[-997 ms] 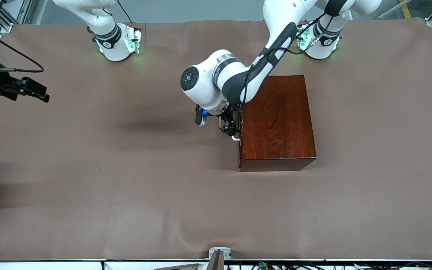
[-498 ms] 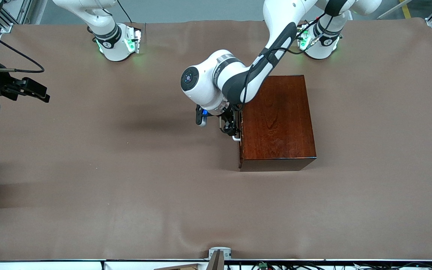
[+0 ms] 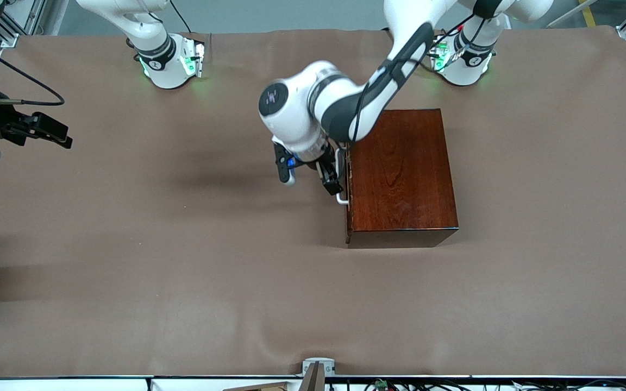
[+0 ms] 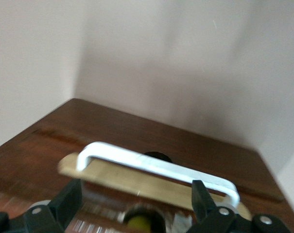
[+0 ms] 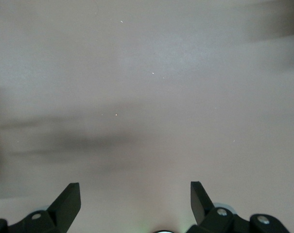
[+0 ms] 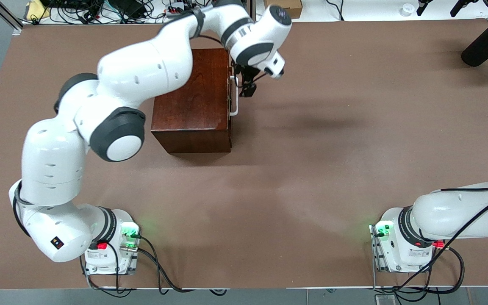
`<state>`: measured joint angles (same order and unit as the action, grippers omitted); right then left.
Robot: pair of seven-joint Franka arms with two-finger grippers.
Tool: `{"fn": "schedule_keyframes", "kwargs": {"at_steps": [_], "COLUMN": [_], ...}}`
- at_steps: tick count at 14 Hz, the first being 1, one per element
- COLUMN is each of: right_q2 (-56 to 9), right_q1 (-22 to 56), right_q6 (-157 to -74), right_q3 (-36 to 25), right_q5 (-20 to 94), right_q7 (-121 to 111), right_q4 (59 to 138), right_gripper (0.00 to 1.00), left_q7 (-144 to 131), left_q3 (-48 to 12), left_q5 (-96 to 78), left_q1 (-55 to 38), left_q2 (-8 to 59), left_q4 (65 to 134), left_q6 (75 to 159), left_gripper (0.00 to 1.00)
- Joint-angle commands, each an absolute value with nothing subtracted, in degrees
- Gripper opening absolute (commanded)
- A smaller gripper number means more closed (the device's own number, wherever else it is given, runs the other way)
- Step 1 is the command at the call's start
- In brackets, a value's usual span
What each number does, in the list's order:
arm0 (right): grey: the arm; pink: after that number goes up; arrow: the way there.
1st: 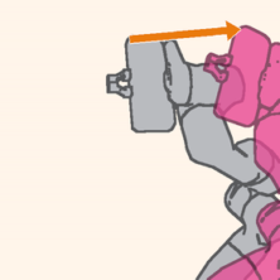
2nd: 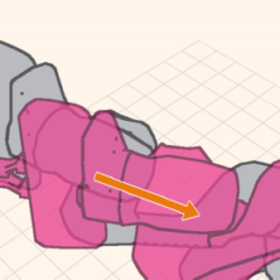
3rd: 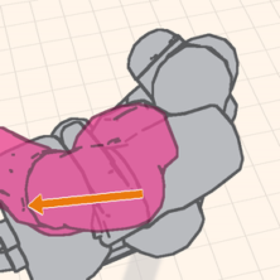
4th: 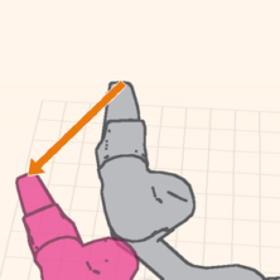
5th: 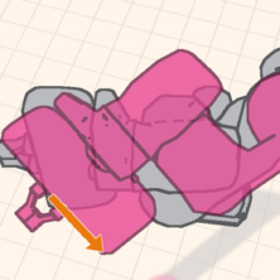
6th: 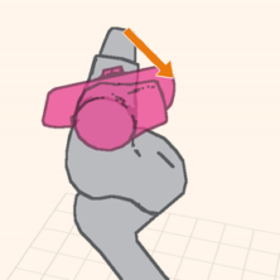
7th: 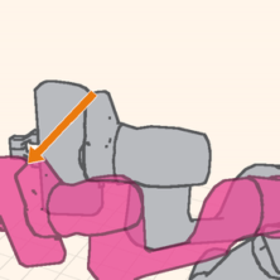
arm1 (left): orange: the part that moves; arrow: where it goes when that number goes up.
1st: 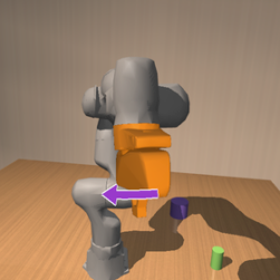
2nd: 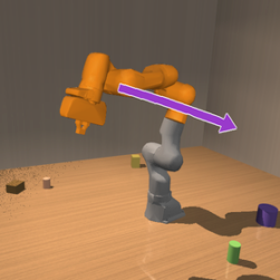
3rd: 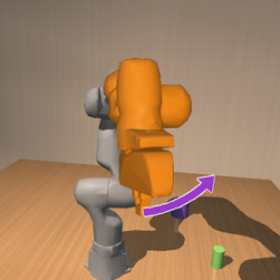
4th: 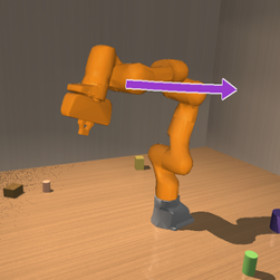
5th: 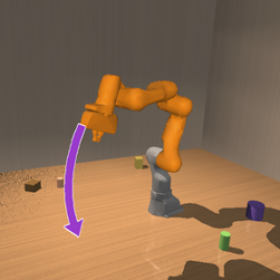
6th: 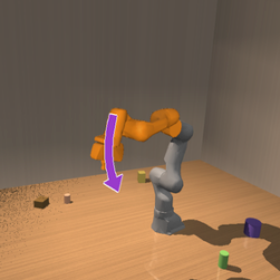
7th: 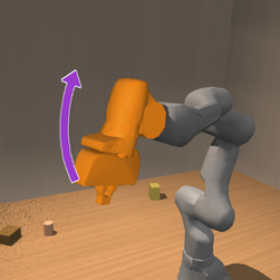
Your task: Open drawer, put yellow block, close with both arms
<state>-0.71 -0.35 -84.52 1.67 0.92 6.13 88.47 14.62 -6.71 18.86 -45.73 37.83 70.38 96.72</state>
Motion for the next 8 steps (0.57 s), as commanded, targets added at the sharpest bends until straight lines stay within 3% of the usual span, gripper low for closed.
{"fn": "schedule_keyframes", "kwargs": {"at_steps": [1,4,8], "right_q2": [-0.62,-0.62,-0.62], "right_q1": [-0.88,-0.88,-0.97], "right_q6": [-84.73,-84.73,-84.81], "right_q3": [1.93,1.93,1.93], "right_q5": [1.67,1.58,1.58], "right_q7": [5.98,5.98,5.98], "right_q4": [88.68,88.68,88.68], "right_gripper": [1.0,1.0,1.0], "left_q7": [2.78,-14.88,-23.19], "left_q3": [-6.51,-5.81,-5.72], "left_q5": [16.01,10.48,8.88], "left_q1": [-44.91,-40.8,-32.01], "left_q2": [29.9,22.44,16.18], "left_q4": [72.33,72.77,73.47], "left_q6": [96.86,95.89,87.39], "left_gripper": [1.0,1.0,1.0]}}
